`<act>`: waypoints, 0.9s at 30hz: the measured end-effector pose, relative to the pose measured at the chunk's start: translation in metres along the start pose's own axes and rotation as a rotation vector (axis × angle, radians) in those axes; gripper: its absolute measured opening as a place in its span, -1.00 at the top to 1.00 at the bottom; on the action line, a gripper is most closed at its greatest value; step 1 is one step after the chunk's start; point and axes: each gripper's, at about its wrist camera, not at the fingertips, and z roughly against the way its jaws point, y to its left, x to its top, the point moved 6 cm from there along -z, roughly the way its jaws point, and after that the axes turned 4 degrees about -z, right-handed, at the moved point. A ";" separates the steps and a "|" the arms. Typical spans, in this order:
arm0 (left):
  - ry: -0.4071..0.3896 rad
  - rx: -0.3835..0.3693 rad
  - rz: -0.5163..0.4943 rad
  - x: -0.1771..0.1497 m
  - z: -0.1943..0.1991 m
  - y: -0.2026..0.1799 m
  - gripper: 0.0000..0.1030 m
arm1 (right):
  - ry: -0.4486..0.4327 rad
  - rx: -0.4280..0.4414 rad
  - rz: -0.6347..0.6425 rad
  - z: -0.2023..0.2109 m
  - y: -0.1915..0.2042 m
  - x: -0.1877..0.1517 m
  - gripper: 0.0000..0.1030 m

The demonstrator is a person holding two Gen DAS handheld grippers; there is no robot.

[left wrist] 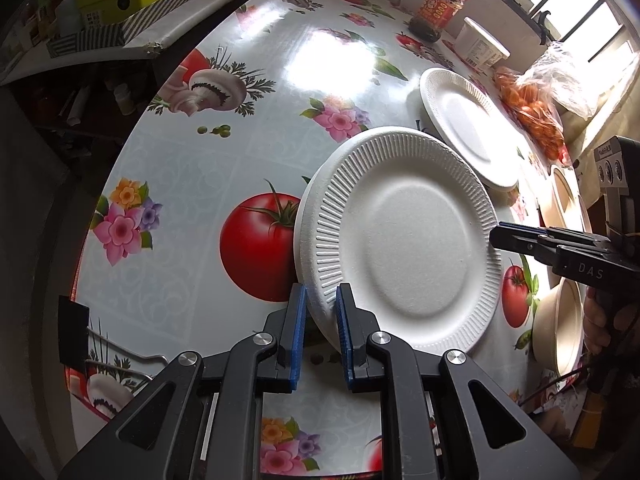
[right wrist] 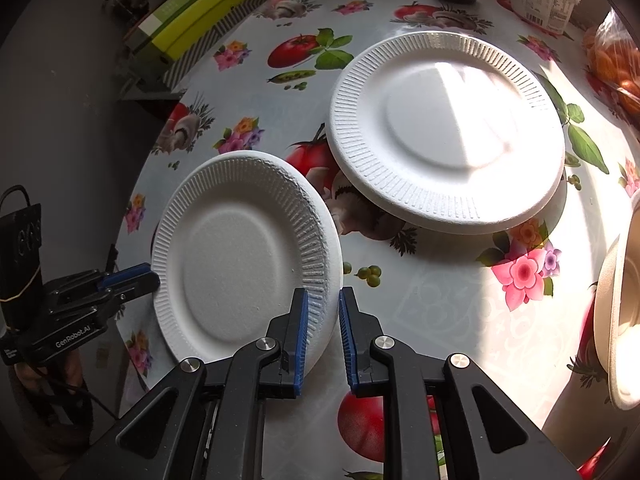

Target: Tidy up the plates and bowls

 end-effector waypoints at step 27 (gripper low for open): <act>-0.133 0.025 -0.041 0.026 0.030 -0.013 0.50 | -0.087 0.013 -0.001 0.035 -0.010 0.010 0.33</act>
